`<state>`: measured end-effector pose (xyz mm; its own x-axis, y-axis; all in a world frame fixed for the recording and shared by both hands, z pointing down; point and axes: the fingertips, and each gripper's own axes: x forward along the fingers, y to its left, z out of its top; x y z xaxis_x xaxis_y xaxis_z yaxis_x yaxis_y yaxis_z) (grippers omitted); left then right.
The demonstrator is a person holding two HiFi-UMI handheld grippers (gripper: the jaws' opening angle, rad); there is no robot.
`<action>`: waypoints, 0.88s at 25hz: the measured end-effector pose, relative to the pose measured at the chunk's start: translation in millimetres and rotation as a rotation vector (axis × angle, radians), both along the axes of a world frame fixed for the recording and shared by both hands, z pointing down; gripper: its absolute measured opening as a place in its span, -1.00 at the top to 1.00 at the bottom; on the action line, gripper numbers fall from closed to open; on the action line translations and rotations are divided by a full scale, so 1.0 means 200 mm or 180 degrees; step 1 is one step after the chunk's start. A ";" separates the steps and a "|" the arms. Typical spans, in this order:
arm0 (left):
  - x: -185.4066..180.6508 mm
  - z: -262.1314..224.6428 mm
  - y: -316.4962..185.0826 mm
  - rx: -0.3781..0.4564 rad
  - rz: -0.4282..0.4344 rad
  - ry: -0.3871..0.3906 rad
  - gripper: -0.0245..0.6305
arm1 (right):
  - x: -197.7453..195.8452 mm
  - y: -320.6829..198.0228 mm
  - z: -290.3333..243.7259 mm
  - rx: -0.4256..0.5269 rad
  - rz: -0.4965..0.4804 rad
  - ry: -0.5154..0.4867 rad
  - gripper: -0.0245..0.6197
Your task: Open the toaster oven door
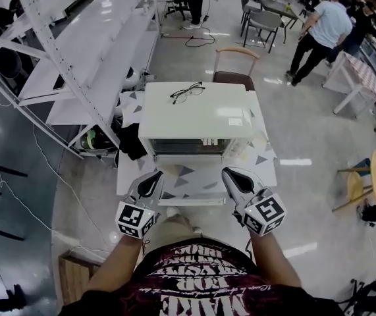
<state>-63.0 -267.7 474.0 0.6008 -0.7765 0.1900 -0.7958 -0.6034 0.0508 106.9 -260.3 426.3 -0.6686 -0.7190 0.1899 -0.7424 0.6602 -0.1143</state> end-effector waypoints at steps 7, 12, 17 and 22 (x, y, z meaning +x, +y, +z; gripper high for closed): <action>-0.01 -0.34 -0.02 0.0249 -0.0013 0.0084 0.93 | 0.04 -0.02 -0.11 0.0132 0.0070 -0.0015 0.85; -0.04 -0.53 -0.01 0.0316 -0.0008 0.0241 0.93 | 0.06 -0.02 -0.21 0.0211 0.0105 -0.0093 0.85; -0.08 -0.64 0.05 0.0421 -0.0064 0.0088 0.93 | 0.05 -0.02 -0.28 0.0302 0.0074 -0.0107 0.85; -0.11 -0.68 0.10 0.0387 -0.0136 0.0031 0.93 | 0.02 0.00 -0.30 0.0342 0.0032 -0.0141 0.85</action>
<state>-85.8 -248.4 337.7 0.5680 -0.8184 0.0871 -0.8209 -0.5710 -0.0127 111.5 -260.6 366.4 -0.6673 -0.7403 0.0819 -0.7448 0.6629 -0.0760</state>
